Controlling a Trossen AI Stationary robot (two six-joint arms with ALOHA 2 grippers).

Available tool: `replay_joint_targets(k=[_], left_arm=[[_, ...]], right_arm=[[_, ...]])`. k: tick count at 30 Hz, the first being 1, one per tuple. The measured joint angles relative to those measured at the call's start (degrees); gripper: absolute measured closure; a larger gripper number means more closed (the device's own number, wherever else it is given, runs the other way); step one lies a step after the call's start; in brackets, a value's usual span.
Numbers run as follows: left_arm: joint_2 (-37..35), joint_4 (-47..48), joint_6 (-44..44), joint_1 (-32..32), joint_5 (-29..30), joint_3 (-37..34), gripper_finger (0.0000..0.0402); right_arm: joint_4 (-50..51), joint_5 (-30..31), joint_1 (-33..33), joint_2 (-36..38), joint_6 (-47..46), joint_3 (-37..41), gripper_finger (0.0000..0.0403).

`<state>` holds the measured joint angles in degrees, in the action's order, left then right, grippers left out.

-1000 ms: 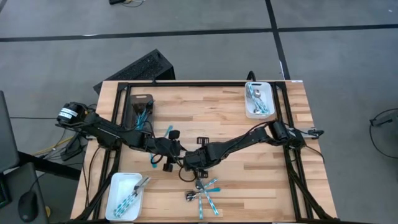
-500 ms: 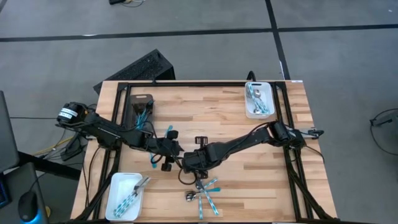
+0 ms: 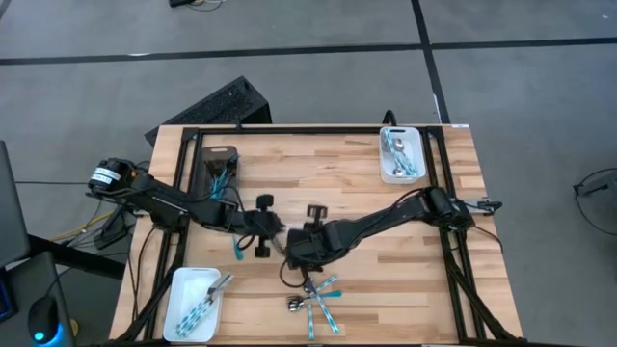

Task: Sort silverware by color (type)
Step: Put the blue patterned spoon into the top right white bin

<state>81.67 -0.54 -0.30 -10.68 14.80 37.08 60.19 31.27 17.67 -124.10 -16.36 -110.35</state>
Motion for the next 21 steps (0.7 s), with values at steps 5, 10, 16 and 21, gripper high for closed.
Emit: replay_joint_targets(k=[5,10,16,21], left_arm=[[0.00,-6.32,-3.84,1.96,5.85,-3.04,0.0380],[0.00,-21.71,-7.77,3.35,7.22,-9.15,0.0380],[0.02,-51.62,-9.16,2.81,6.23,-18.22,0.0380],[0.00,-63.21,-8.67,2.75,-0.45,-21.77,0.0380]], right_arm=[[6.89,12.38,1.13,5.99,-7.58,1.52,0.0265],[0.49,15.07,1.66,15.10,-17.19,12.93,0.0248],[-32.78,15.53,2.21,24.18,-21.39,36.05,0.0258],[-77.47,15.27,0.89,26.48,-6.95,51.22,0.0272]])
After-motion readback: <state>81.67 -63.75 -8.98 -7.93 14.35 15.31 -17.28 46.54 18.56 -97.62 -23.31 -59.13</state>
